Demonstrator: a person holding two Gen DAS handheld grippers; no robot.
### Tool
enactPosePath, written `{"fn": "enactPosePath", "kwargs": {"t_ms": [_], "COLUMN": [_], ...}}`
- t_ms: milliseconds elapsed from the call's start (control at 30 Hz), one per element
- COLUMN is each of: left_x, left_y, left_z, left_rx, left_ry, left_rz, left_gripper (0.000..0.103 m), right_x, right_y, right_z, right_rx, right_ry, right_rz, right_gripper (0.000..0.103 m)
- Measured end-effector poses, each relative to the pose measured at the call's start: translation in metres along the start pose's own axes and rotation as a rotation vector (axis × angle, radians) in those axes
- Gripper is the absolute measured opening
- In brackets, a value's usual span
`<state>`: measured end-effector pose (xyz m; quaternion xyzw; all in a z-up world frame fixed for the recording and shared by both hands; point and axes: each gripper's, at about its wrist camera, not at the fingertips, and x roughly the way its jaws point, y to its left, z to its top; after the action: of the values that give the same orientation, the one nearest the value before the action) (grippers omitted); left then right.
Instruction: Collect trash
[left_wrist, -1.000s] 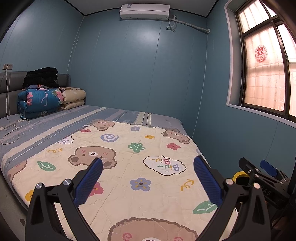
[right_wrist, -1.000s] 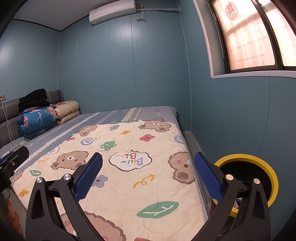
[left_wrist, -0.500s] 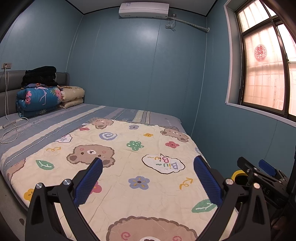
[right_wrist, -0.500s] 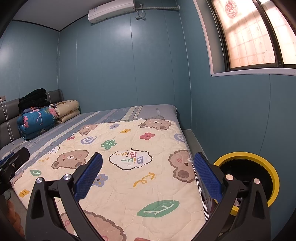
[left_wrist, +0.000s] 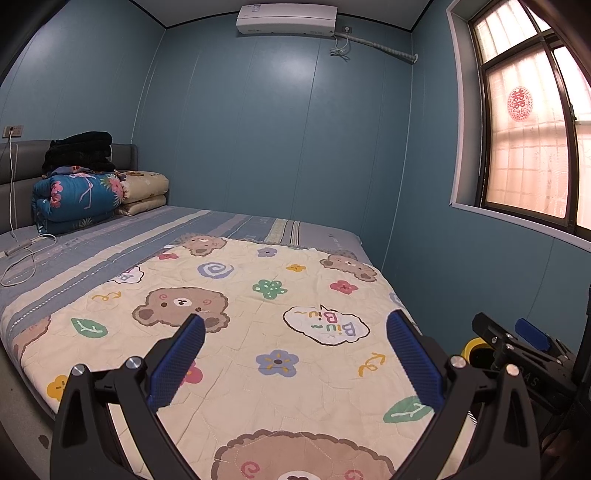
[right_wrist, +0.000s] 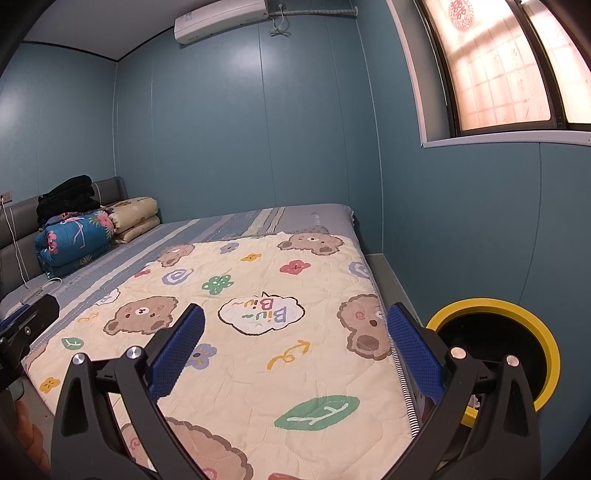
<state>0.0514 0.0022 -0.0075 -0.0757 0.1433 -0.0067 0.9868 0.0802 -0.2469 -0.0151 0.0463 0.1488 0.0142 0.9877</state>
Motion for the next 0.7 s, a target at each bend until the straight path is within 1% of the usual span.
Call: {"fn": "enactPosePath", "kwargs": {"t_ms": [700], "left_x": [0.0021], "left_y": [-0.0009], "left_z": [-0.0019], "left_rx": [-0.004], "left_ry": [0.005], "left_rz": [0.001], "left_gripper": [0.095], "right_x": [0.0025], "right_y": [-0.0019], "right_z": [0.0006], "right_rx": [0.012], "right_ry": [0.021], "right_rz": [0.005], "right_gripper": [0.095]}}
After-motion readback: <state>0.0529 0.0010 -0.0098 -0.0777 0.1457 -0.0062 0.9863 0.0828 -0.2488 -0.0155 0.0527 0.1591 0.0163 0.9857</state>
